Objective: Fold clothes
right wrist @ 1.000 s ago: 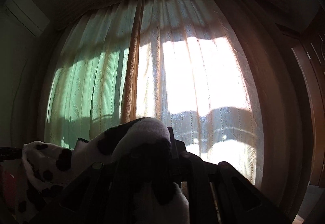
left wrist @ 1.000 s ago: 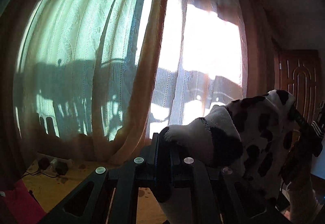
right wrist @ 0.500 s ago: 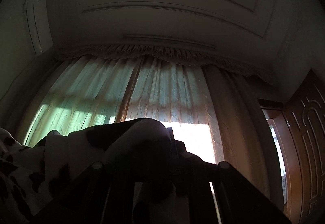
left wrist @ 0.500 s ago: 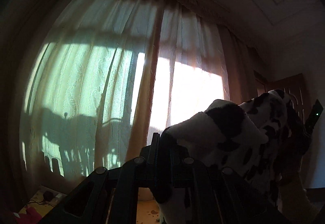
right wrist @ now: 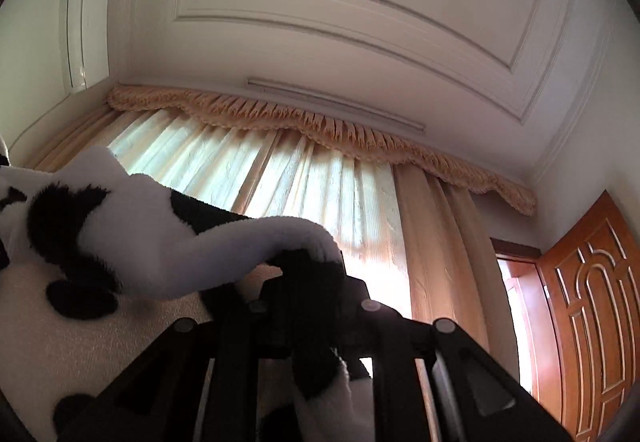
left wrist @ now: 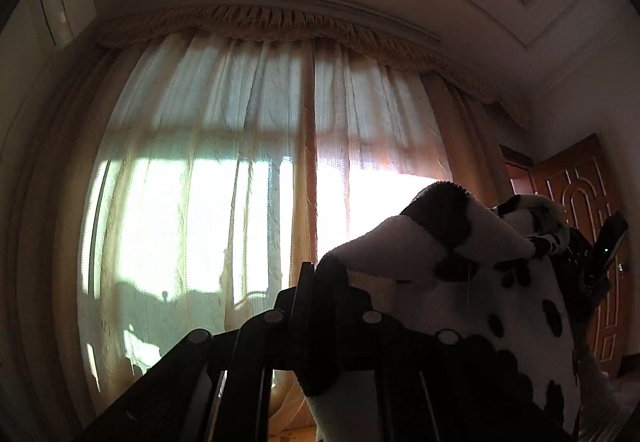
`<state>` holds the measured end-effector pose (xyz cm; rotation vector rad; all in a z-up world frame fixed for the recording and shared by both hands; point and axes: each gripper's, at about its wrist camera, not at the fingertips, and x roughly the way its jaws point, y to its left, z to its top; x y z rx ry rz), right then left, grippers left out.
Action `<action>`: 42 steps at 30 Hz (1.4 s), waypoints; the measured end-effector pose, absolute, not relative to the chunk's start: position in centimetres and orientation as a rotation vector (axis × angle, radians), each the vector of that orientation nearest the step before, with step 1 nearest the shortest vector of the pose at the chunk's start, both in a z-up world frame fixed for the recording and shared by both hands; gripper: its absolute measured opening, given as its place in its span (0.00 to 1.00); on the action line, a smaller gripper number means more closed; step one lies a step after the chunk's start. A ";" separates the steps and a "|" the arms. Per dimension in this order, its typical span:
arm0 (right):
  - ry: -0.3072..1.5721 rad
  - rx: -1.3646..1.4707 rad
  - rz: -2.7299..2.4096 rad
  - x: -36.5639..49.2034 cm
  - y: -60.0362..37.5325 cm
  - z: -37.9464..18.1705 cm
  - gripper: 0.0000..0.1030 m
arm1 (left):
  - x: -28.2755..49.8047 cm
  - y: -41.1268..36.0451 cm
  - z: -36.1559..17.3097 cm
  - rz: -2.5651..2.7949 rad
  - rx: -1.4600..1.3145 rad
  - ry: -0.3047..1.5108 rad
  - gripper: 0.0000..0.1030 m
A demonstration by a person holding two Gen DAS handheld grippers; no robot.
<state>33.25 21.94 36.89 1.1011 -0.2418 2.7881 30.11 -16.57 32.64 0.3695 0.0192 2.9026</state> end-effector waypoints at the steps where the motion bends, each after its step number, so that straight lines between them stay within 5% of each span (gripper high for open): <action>1: -0.236 1.055 2.798 32.3 22.3 36.5 0.14 | 29.3 -16.5 32.0 2.886 0.328 0.003 0.09; 13: -0.190 0.710 2.819 19.6 23.9 32.6 0.17 | 24.9 -12.3 24.1 2.672 0.060 -0.130 0.09; 18: -0.378 0.545 3.033 9.2 14.4 31.1 0.18 | 24.9 -18.6 22.9 2.843 0.111 -0.282 0.09; 23: -0.652 0.122 3.311 -3.1 -0.5 22.9 0.20 | 19.4 -25.7 18.3 3.006 -0.127 -0.415 0.09; 24: -0.723 0.000 3.334 -5.3 -3.3 20.3 0.28 | 18.2 -26.6 17.0 3.023 -0.207 -0.436 0.09; 27: -1.019 -0.334 3.289 -10.8 -10.7 11.4 0.77 | 15.6 -28.4 11.9 3.032 -0.485 -0.524 0.09; 28: -1.141 -0.410 3.228 -12.2 -12.4 8.2 0.83 | 14.6 -29.0 9.8 3.012 -0.589 -0.576 0.09; 31: -1.400 -0.636 3.020 -16.1 -14.0 0.4 0.83 | 11.6 -30.5 2.4 2.886 -0.895 -0.768 0.09; 36: -1.246 -0.853 3.004 -19.2 -9.4 -1.3 0.85 | 7.3 -31.5 -9.1 2.568 -1.282 -1.071 0.09; 42: -1.265 -0.782 3.082 -14.5 -4.7 1.0 0.85 | 4.4 -29.1 -11.6 2.417 -1.310 -1.139 0.09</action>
